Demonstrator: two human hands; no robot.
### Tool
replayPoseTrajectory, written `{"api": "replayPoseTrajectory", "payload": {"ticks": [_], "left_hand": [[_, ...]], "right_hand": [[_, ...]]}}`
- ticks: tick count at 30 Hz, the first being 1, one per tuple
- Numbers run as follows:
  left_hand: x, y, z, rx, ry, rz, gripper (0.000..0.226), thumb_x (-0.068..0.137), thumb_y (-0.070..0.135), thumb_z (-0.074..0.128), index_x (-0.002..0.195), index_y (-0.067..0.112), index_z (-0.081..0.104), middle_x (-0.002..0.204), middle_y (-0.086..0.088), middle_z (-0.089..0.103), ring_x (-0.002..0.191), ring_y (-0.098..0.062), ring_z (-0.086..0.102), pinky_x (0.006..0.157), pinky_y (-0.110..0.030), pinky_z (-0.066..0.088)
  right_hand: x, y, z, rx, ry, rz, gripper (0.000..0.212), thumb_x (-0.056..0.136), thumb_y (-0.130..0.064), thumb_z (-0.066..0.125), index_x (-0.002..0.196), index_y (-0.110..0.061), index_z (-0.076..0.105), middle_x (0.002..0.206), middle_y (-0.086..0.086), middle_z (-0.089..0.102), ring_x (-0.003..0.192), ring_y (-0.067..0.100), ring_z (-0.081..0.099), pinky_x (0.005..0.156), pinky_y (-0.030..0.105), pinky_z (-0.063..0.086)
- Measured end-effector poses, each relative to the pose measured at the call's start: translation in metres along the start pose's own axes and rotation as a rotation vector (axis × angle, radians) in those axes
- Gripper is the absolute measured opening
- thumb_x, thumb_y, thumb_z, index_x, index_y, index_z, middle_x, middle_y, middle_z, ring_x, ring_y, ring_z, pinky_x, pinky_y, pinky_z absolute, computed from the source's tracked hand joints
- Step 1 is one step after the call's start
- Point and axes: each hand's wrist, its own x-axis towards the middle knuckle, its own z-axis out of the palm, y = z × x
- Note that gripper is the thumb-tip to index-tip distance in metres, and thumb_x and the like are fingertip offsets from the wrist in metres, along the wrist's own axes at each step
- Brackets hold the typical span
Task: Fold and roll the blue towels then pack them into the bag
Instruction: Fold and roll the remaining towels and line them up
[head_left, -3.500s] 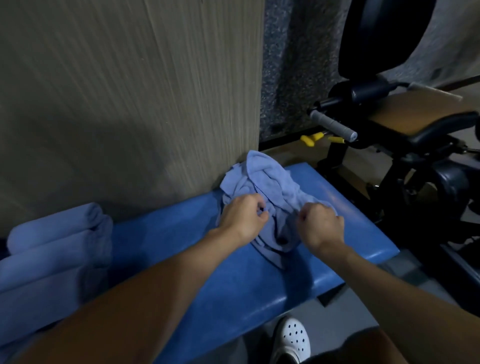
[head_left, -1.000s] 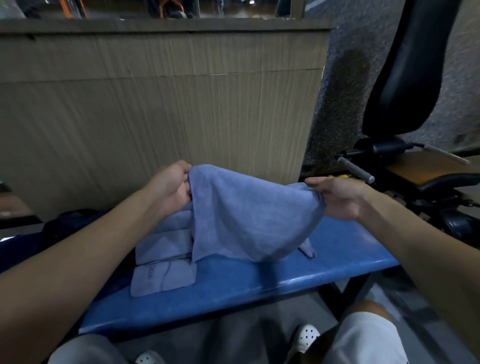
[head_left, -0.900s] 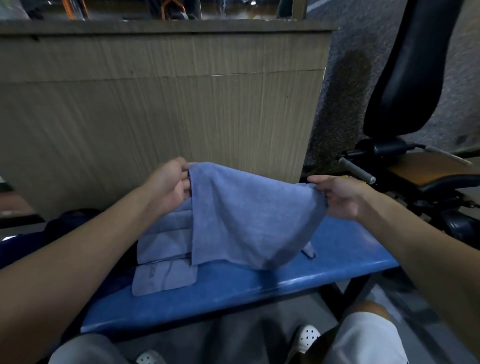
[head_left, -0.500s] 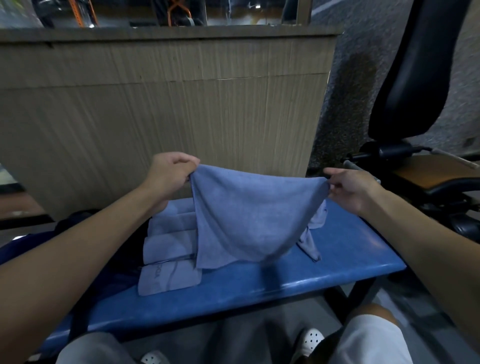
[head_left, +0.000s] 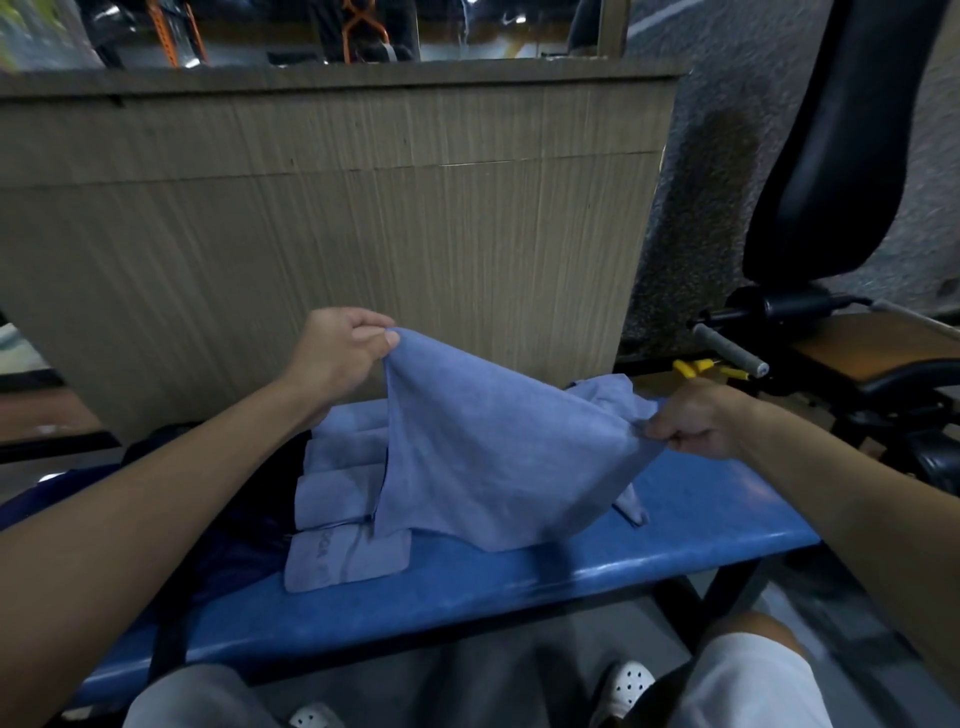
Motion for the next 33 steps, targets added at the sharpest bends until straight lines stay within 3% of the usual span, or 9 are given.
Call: {"api": "replayPoseTrajectory", "payload": {"ticks": [2,5,8,12,15,19,22,28,33], "left_hand": [[-0.003,-0.002,0.001,0.006,-0.024,0.002,0.014,0.089,0.008,0.065,0.101,0.007,0.071,0.085,0.000,0.071,0.071,0.001,0.062,0.065,-0.005,0.046],[-0.005,-0.005,0.003,-0.048,-0.018,-0.033,0.013,0.088,0.006,0.066,0.100,0.008,0.071,0.083,0.003,0.071,0.063,0.006,0.062,0.061,-0.006,0.048],[-0.006,-0.005,0.005,-0.162,-0.001,-0.088,0.017,0.088,0.001,0.065,0.104,0.006,0.068,0.082,0.000,0.069,0.059,0.006,0.062,0.059,-0.008,0.050],[-0.004,0.000,0.003,-0.263,0.051,-0.120,0.021,0.088,-0.003,0.063,0.107,0.006,0.066,0.081,-0.003,0.066,0.060,0.002,0.061,0.060,-0.007,0.049],[0.003,0.001,-0.003,-0.284,0.096,-0.110,0.022,0.087,-0.001,0.066,0.109,0.004,0.067,0.081,-0.002,0.067,0.070,-0.007,0.060,0.065,-0.013,0.050],[0.005,0.007,-0.008,-0.263,0.162,-0.036,0.019,0.085,0.002,0.070,0.103,0.007,0.069,0.079,0.001,0.069,0.066,0.001,0.063,0.068,-0.012,0.051],[0.003,0.012,-0.009,-0.252,0.199,0.028,0.016,0.085,0.002,0.069,0.100,0.007,0.069,0.075,0.003,0.068,0.062,0.006,0.063,0.066,-0.009,0.050],[0.003,0.018,-0.008,-0.245,0.253,0.038,0.013,0.086,0.003,0.069,0.083,0.015,0.062,0.064,0.003,0.063,0.046,0.005,0.055,0.049,-0.009,0.042],[0.000,0.020,-0.004,-0.243,0.269,0.026,0.012,0.084,0.004,0.072,0.086,0.001,0.061,0.062,-0.004,0.061,0.045,0.002,0.058,0.047,-0.011,0.043]], "right_hand": [[-0.003,0.001,-0.001,-0.066,0.033,-0.006,0.024,0.082,0.014,0.066,0.072,-0.004,0.053,0.077,0.010,0.049,0.076,0.019,0.051,0.048,0.023,0.044],[-0.006,0.002,-0.001,-0.062,0.052,0.014,0.016,0.089,0.007,0.059,0.077,-0.003,0.053,0.078,0.013,0.053,0.071,0.020,0.054,0.065,0.030,0.048],[-0.014,0.000,-0.003,-0.041,0.032,0.002,0.014,0.095,-0.005,0.052,0.082,-0.009,0.054,0.082,0.009,0.058,0.074,0.022,0.059,0.062,0.028,0.040],[-0.011,-0.006,-0.004,0.295,0.064,-0.244,0.023,0.092,-0.001,0.058,0.079,-0.019,0.051,0.072,0.004,0.049,0.062,0.016,0.046,0.058,0.029,0.035],[-0.015,-0.020,-0.007,0.470,0.104,-0.377,0.020,0.089,0.003,0.058,0.085,-0.017,0.061,0.074,0.009,0.050,0.064,0.019,0.046,0.062,0.034,0.037],[-0.022,-0.037,-0.013,0.398,0.113,-0.483,0.019,0.084,0.001,0.065,0.092,-0.016,0.068,0.086,0.015,0.058,0.078,0.025,0.052,0.067,0.035,0.041],[-0.023,-0.044,-0.014,0.279,0.226,-0.577,0.022,0.084,0.002,0.067,0.100,-0.013,0.067,0.091,0.013,0.065,0.082,0.023,0.059,0.076,0.038,0.051],[-0.028,-0.047,-0.014,0.284,0.277,-0.616,0.012,0.086,-0.003,0.069,0.093,-0.013,0.068,0.090,0.015,0.066,0.081,0.022,0.060,0.080,0.037,0.054],[-0.027,-0.037,-0.020,0.222,0.285,-0.602,0.014,0.087,0.000,0.065,0.099,-0.006,0.069,0.090,0.015,0.066,0.077,0.020,0.059,0.071,0.031,0.054]]}}
